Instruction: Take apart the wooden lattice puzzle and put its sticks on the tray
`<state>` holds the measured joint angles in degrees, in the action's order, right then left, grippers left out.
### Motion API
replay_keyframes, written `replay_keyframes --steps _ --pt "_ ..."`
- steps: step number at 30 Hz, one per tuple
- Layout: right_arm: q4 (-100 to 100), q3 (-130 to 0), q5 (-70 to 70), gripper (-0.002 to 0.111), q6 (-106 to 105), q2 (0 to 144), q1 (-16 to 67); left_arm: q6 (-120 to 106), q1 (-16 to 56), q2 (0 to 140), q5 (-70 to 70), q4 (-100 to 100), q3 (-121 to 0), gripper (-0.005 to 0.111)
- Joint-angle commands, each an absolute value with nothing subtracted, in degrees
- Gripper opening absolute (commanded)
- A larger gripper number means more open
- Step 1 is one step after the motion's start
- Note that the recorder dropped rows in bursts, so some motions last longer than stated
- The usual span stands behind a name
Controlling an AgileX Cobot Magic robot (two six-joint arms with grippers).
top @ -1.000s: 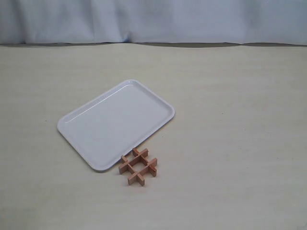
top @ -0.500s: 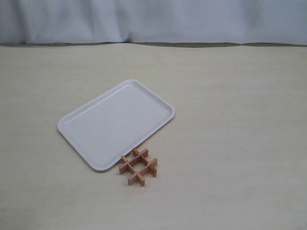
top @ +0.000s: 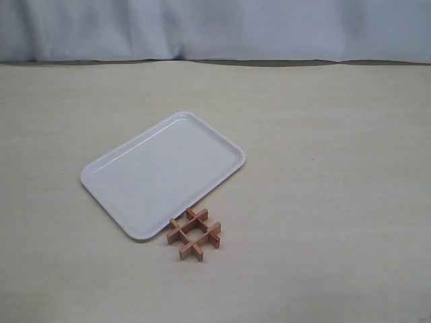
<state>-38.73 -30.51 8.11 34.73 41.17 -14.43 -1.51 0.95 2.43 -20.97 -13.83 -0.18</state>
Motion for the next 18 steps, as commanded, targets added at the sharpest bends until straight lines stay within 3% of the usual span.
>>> replay_keyframes --steps 1,10,18 --pt "-40.9 -34.6 5.5 0.005 39.0 52.7 -8.9 -1.4 1.4 2.6 -20.6 -14.0 0.0 0.000" --pt "-40.9 -53.4 -19.0 0.005 27.1 82.5 9.8 -1.4 1.4 2.6 -20.8 -14.0 0.0 0.000" --pt "-29.1 -69.3 -44.7 0.005 -19.3 102.3 20.3 -1.4 1.4 2.6 -20.6 -14.0 0.0 0.000"
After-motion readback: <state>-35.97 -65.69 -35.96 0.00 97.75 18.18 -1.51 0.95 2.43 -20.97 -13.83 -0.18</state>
